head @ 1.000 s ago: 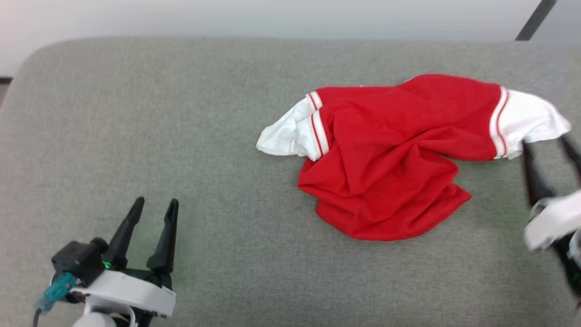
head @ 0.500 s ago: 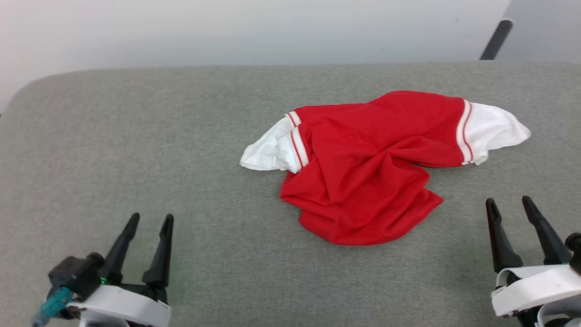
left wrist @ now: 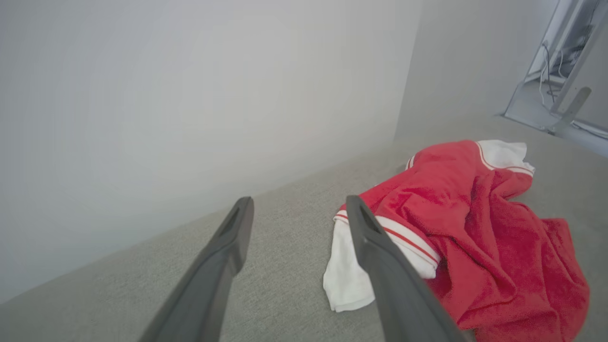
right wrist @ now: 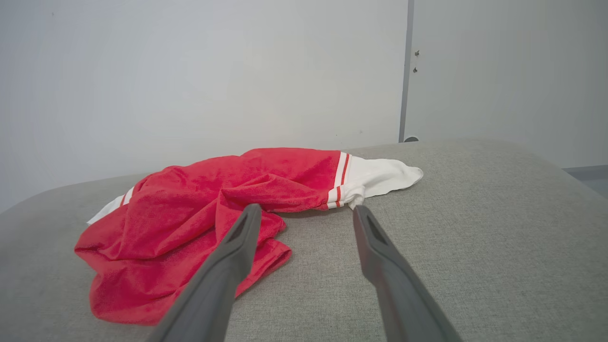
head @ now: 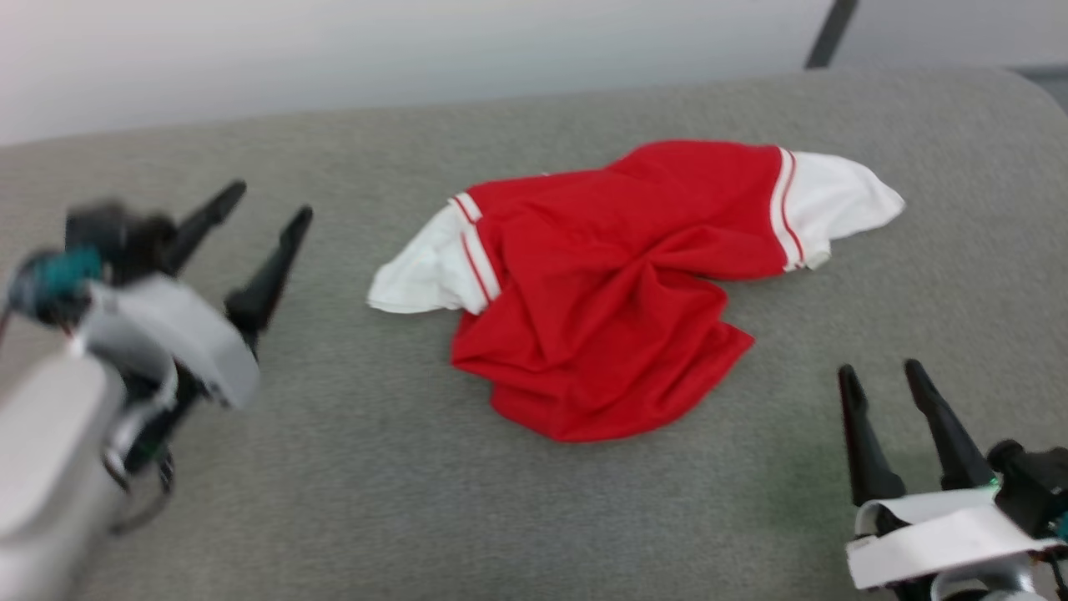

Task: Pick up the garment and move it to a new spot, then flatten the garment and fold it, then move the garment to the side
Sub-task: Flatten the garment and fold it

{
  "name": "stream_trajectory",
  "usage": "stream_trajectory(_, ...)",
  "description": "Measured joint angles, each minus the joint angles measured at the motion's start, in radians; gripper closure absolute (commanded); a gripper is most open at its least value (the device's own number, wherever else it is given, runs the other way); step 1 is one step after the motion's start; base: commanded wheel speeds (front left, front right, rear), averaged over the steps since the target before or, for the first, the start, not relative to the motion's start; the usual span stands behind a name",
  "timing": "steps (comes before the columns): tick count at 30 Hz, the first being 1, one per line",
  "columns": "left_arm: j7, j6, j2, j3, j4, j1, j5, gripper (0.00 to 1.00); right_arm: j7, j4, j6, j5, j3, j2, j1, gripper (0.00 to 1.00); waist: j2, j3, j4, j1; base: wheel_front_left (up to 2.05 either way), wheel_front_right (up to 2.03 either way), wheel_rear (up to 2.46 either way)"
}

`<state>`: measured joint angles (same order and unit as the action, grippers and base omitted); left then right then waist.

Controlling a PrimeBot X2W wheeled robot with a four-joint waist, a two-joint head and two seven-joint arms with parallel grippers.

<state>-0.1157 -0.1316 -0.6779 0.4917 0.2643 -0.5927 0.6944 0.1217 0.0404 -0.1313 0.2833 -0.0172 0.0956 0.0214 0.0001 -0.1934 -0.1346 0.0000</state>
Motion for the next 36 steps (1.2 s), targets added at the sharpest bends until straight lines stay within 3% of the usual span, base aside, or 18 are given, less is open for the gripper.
stream_trajectory(6,0.184,0.000,-0.098,0.239,0.124,-0.278,0.171,0.00,0.036,-0.032,0.000,-0.003,-0.054,-0.020,0.034,0.00,0.0000,-0.056,-0.060,0.0000,0.00,0.00,0.00)
stream_trajectory(17,0.521,0.000,-0.158,0.498,0.271,-0.550,0.427,0.00,0.098,-0.083,0.000,0.004,-0.146,-0.040,0.101,0.00,0.0000,-0.166,-0.192,0.0000,0.00,0.00,0.00)
stream_trajectory(27,0.636,0.000,-0.199,0.620,0.284,-0.620,0.565,0.00,0.124,-0.099,0.000,0.016,-0.177,-0.042,0.134,0.00,0.0000,-0.244,-0.271,0.0000,0.00,0.00,0.00)
stream_trajectory(36,0.682,0.001,-0.219,0.690,0.228,-0.653,0.663,0.00,0.133,-0.116,0.000,0.024,-0.177,-0.043,0.149,0.00,0.0000,-0.261,-0.274,0.0000,0.00,0.00,0.00)
